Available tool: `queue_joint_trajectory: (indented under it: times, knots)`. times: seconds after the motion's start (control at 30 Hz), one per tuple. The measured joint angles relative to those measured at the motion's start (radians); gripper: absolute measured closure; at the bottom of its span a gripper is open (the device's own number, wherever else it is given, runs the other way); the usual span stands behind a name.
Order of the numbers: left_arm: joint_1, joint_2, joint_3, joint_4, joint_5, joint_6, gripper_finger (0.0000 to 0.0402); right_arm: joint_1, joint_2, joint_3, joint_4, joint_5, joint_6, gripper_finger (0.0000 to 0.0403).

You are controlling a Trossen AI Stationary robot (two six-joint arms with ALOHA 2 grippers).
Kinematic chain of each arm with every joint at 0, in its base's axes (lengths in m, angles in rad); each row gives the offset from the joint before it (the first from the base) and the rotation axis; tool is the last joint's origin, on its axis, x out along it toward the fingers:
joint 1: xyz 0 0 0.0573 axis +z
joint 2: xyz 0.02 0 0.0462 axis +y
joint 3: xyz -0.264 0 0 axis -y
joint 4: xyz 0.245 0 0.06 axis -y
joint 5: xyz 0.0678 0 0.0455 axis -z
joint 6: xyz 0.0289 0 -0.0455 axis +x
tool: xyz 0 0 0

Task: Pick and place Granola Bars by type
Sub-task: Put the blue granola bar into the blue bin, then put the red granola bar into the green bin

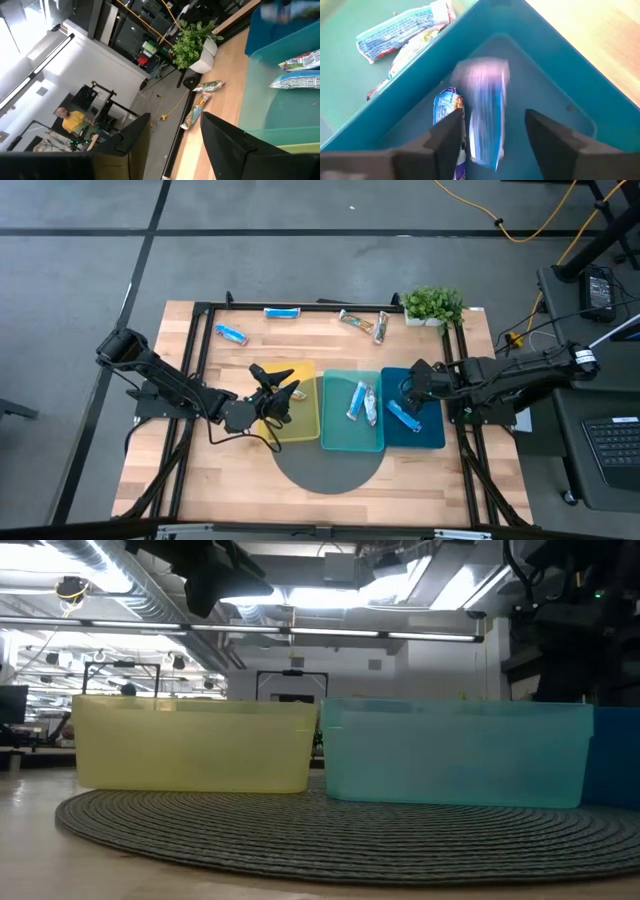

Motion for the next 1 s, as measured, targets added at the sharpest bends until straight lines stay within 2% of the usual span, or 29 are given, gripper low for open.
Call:
queue_joint_trajectory:
  times: [0.2,0.4,0.53,0.7,0.87,1.0]
  knots:
    - [0.000,0.000,0.000,0.000,0.000,0.000,0.0238,0.000,0.000,0.012,-0.008,0.036,0.005,0.0130]
    - [0.000,0.000,0.000,-0.006,-0.019,0.000,0.0238,0.000,0.000,0.076,-0.006,0.123,-0.054,0.0123]
    - [0.000,0.000,0.000,-0.010,-0.075,0.000,0.0243,0.000,0.000,0.126,0.053,0.232,-0.181,0.0123]
    - [0.020,0.000,0.000,-0.013,-0.094,0.041,0.0245,0.000,0.000,0.125,0.356,0.371,-0.481,0.0123]
    - [0.090,0.000,0.000,-0.008,-0.095,0.037,0.0246,0.000,0.020,0.077,0.754,0.375,-0.800,0.0123]
    - [0.164,-0.010,0.000,-0.007,-0.111,0.057,0.0247,-0.003,0.065,0.036,0.972,0.345,-0.944,0.0123]
